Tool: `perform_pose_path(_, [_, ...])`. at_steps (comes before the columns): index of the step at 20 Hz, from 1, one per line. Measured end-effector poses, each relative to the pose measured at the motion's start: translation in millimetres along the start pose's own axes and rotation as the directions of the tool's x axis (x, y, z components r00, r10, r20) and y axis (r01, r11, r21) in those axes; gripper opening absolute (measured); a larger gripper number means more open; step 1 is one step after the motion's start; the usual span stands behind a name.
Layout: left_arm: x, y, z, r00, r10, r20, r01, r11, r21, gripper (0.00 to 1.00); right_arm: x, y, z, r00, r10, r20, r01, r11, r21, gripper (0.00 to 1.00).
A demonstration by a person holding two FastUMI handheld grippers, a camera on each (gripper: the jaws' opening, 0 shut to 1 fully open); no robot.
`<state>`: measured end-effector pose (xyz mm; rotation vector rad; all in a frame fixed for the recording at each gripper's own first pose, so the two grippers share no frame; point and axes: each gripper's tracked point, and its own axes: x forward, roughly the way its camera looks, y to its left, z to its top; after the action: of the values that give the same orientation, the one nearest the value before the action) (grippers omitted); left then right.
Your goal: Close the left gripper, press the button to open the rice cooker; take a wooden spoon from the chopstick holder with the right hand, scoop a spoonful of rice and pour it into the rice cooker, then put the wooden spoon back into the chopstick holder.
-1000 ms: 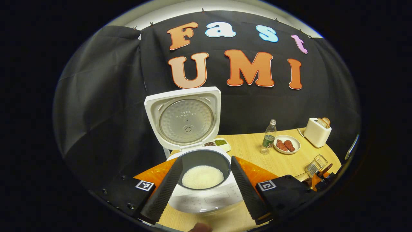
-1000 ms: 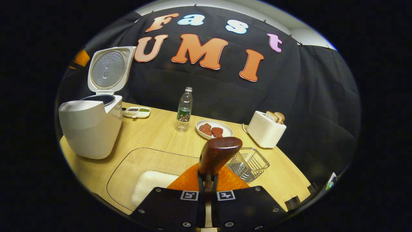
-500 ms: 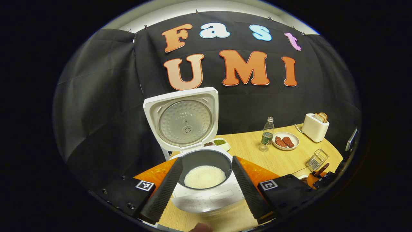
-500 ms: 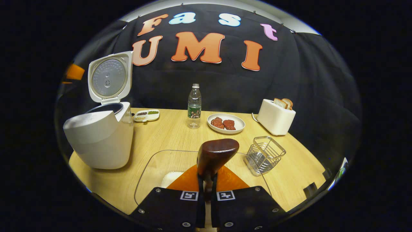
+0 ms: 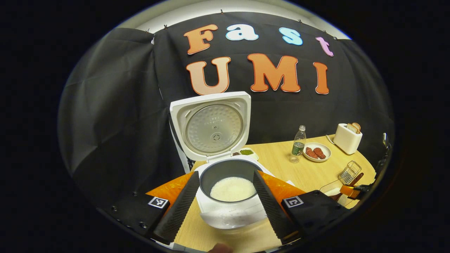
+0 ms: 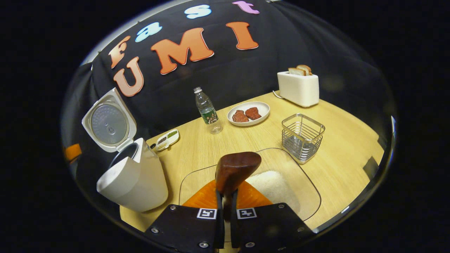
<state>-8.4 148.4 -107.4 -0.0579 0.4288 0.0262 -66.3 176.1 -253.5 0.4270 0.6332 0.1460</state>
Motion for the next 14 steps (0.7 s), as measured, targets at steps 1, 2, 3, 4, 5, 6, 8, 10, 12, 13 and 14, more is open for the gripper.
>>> perform_pose_path(1, [0.5,2.2,0.3,1.000,0.001,0.001,-0.001,1.000,-0.004,1.00,0.1,-0.2,-0.6,1.000,0.002,-0.007,-0.002,1.000,0.011,0.07])
perform_pose_path(2, [1.1,3.2,0.6,1.000,0.001,0.001,-0.001,1.000,-0.008,1.00,0.2,0.3,0.0,1.000,0.002,-0.009,-0.002,1.000,0.027,0.06])
perform_pose_path(3, [1.4,3.4,1.8,1.000,-0.001,0.003,0.001,1.000,-0.012,1.00,1.1,-0.9,0.3,1.000,0.007,-0.019,-0.006,0.999,0.041,0.07])
perform_pose_path(4, [0.1,3.7,2.2,1.000,-0.003,0.005,0.003,1.000,-0.015,1.00,2.1,-1.3,-0.4,0.999,0.016,-0.031,-0.013,0.997,0.070,0.07])
perform_pose_path(5, [-0.5,3.5,3.1,1.000,-0.005,0.009,0.005,1.000,-0.016,1.00,3.5,-2.1,-1.1,0.999,0.029,-0.046,-0.024,0.994,0.104,0.07])
perform_pose_path(6, [0.4,2.1,2.9,1.000,-0.006,0.012,0.006,1.000,-0.014,1.00,4.1,-3.2,-0.6,0.997,0.044,-0.059,-0.035,0.989,0.143,0.07])
perform_pose_path(8, [0.0,2.6,4.0,1.000,-0.005,0.015,0.005,1.000,-0.014,1.00,5.6,-4.0,-1.8,0.994,0.075,-0.079,-0.058,0.978,0.200,0.07])
perform_pose_path(10, [1.2,1.5,3.3,1.000,-0.005,0.012,0.005,1.000,-0.022,1.00,6.2,-5.6,-2.4,0.990,0.103,-0.094,-0.077,0.965,0.249,0.07])
perform_pose_path(12, [2.6,-1.3,4.1,1.000,-0.007,0.007,0.007,1.000,-0.028,1.00,8.2,-8.7,-4.7,0.983,0.144,-0.113,-0.102,0.943,0.317,0.07])
perform_pose_path(13, [4.0,-2.9,4.5,1.000,-0.008,0.006,0.008,1.000,-0.029,1.00,9.0,-11.5,-5.6,0.979,0.165,-0.120,-0.113,0.928,0.355,0.06])
perform_pose_path(14, [4.2,-4.7,5.3,1.000,-0.009,0.005,0.009,0.999,-0.030,1.00,10.7,-13.2,-6.8,0.975,0.181,-0.125,-0.120,0.914,0.388,0.07])
